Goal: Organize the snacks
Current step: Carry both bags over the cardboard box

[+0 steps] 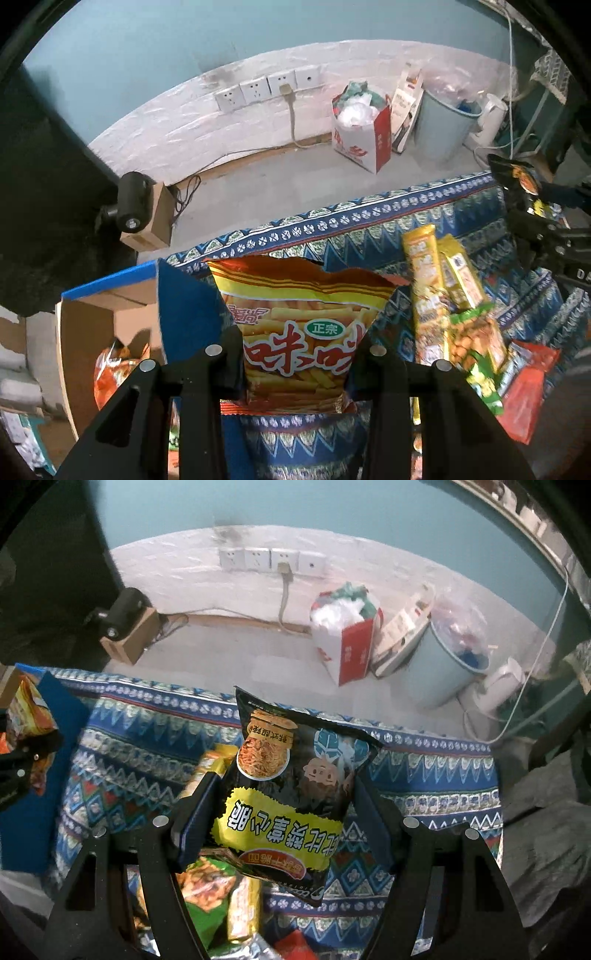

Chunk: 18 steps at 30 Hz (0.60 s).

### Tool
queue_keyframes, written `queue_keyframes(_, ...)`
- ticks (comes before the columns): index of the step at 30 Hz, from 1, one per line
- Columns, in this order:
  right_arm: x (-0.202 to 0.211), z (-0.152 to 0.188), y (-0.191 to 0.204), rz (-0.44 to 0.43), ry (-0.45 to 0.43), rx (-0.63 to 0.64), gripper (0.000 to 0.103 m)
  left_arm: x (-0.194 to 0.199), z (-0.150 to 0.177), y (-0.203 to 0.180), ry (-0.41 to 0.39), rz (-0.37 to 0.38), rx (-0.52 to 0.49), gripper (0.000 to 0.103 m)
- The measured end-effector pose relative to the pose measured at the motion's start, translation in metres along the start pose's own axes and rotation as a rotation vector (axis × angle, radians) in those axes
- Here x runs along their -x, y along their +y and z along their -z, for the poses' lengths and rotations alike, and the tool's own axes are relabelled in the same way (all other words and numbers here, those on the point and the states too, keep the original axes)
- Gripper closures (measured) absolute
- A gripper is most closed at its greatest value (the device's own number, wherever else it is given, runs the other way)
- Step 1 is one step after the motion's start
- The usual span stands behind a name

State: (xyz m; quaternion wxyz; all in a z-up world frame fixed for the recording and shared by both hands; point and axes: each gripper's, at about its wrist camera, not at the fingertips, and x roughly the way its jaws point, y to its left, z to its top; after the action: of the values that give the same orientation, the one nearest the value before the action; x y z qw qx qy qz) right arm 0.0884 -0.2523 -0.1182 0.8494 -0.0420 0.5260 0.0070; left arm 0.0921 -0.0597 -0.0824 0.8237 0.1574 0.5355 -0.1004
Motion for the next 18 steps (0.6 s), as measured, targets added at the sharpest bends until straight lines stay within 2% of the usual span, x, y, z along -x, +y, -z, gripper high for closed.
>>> queue_keyframes(6, 0.028, -0.001, 0.015, -0.006, -0.051, 0.045, 0.031, 0.027, 0.017, 0.005, -0.046, -0.025, -0.006, 0.065)
queue_keyframes(18, 0.072, -0.002, 0.056, -0.074, -0.136, 0.114, 0.031, 0.072, 0.053, 0.042, -0.112, -0.051, 0.043, 0.065)
